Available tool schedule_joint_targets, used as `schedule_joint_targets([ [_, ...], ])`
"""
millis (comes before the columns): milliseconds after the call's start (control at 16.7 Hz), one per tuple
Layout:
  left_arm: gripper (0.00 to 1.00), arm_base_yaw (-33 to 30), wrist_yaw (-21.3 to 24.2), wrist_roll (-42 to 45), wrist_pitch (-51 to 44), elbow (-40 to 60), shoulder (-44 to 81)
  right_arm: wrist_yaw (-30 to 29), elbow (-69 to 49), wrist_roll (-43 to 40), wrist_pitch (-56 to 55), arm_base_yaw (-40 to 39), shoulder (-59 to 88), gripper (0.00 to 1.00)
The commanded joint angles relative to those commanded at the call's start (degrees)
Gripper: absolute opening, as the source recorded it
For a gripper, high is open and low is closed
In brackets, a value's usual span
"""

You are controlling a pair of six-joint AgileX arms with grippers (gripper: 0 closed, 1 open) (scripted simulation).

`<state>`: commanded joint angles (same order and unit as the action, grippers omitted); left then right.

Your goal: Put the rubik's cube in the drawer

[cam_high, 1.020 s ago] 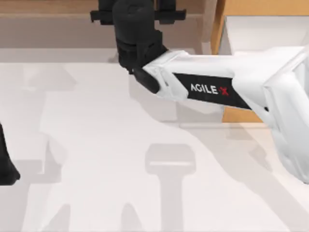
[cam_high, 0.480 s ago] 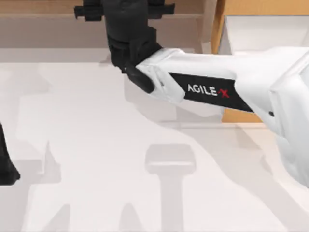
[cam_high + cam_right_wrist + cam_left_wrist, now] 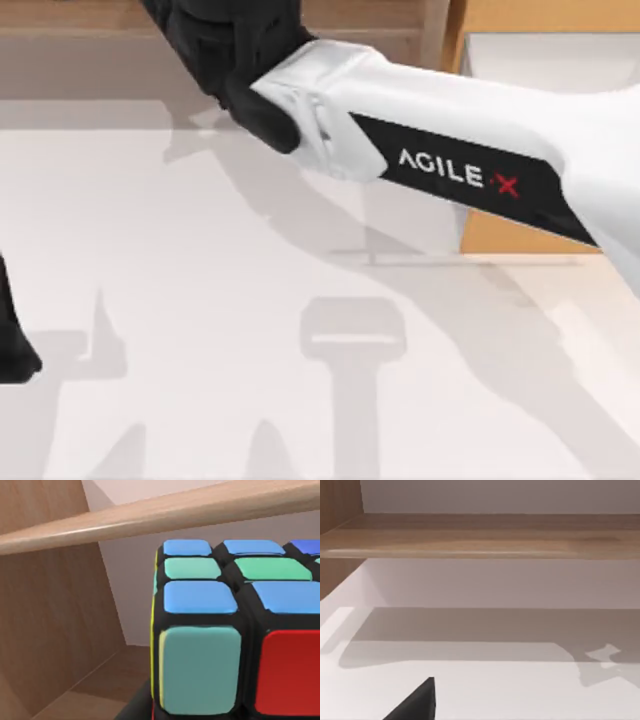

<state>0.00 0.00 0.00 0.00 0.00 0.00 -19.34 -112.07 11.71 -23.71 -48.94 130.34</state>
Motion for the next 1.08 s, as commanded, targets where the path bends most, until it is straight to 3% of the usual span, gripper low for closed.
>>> schedule_joint_targets([
  [300, 1.0, 0.0, 0.0, 0.0, 0.0, 0.0, 0.0, 13.51, -3.61, 5.0, 14.64, 1.13, -6.98, 0.0],
  [600, 1.0, 0.0, 0.0, 0.0, 0.0, 0.0, 0.0, 23.76, -6.55, 7.86, 36.5, 5.05, -14.5, 0.0],
  [840, 1.0, 0.0, 0.0, 0.0, 0.0, 0.0, 0.0, 28.13, -8.65, 8.08, 57.9, 11.04, -16.73, 0.0],
  [1080, 1.0, 0.0, 0.0, 0.0, 0.0, 0.0, 0.0, 28.31, -11.5, 6.23, 78.16, 20.62, -14.37, 0.0],
])
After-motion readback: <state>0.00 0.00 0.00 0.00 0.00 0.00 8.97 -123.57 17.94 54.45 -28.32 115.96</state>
